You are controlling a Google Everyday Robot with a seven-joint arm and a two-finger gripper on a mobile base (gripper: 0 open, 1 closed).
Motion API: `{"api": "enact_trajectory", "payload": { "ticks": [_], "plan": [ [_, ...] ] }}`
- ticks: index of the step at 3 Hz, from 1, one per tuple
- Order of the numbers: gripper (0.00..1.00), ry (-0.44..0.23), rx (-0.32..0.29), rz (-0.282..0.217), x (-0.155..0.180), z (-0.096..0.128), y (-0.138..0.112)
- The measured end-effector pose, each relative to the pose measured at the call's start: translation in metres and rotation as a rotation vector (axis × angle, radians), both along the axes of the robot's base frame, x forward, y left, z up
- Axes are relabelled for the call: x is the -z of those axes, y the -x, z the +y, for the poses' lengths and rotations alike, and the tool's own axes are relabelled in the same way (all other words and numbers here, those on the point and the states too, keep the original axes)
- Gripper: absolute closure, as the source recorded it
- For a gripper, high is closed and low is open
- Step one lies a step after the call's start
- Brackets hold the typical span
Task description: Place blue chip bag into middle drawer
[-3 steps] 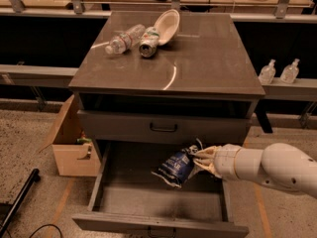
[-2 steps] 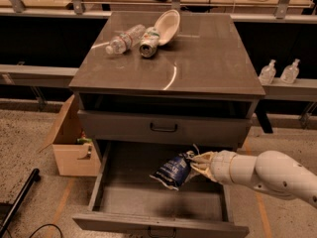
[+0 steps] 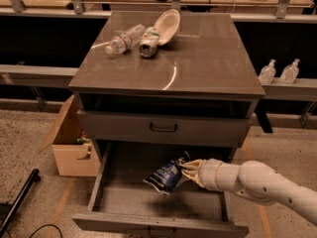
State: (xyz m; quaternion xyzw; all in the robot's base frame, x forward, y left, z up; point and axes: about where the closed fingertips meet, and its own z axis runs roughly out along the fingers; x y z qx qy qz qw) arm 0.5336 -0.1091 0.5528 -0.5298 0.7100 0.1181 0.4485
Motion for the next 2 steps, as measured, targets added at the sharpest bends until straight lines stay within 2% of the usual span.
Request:
{"api": "enact_trajectory", "payload": {
  "ticks": [1, 2],
  "plan": [
    [0.99, 0.025, 0.007, 0.006, 0.036, 0.007, -0.009],
    [0.79, 0.02, -0.012, 0.024, 0.058, 0.021, -0.016]
  ]
}}
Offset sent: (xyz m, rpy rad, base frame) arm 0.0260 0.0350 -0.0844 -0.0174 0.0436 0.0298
